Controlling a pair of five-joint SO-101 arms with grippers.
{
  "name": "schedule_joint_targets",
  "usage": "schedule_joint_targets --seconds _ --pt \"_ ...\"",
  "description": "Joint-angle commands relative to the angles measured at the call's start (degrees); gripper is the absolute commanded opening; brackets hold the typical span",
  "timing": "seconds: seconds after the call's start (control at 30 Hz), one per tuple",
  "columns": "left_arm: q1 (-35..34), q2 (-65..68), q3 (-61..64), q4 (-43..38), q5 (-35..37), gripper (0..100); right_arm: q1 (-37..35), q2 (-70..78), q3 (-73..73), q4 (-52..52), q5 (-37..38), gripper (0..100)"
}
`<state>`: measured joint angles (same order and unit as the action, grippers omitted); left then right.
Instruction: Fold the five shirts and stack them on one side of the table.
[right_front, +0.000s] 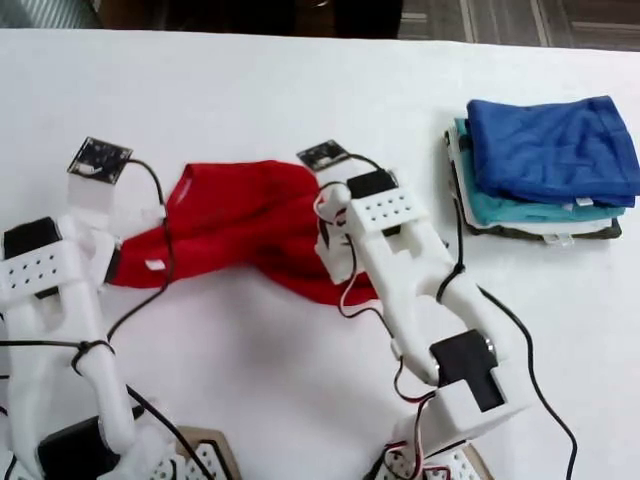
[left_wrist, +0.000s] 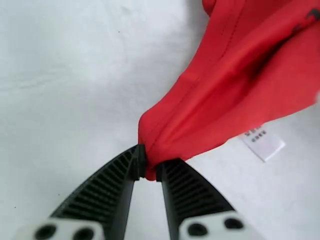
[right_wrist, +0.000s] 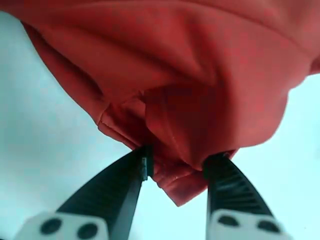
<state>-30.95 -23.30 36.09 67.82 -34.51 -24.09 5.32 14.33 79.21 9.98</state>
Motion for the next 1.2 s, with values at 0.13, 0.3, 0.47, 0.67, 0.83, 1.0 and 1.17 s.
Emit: schedule_joint_targets --seconds 0.13,0.3,0.47,0.67,0.83,1.0,1.17 --pt "0.44 -2.2 -0.22 -0.88 0.35 3 0.13 0.31 -0.18 -0.48 -0.44 16.7" --pt "0.44 -2.2 -0.22 -0.88 0.35 3 0.13 4.26 -0.35 -0.48 -0.44 16.8" --pt "0.44 -2.2 -0.22 -0.88 0.35 3 3.12 6.02 -0.53 -1.71 -0.44 16.9" --pt "0.44 -2.2 -0.22 -0.88 0.35 3 5.49 6.29 -0.53 -2.95 0.0 16.6" --pt "0.44 -2.2 -0.22 -0.88 0.35 3 5.32 5.85 -0.53 -3.74 0.0 16.6" --pt "0.44 -2.2 -0.22 -0.88 0.35 3 5.14 6.02 -1.14 -4.79 -0.18 16.6" --pt "0.44 -2.2 -0.22 -0.88 0.35 3 5.14 5.85 -1.14 -4.88 0.0 16.6"
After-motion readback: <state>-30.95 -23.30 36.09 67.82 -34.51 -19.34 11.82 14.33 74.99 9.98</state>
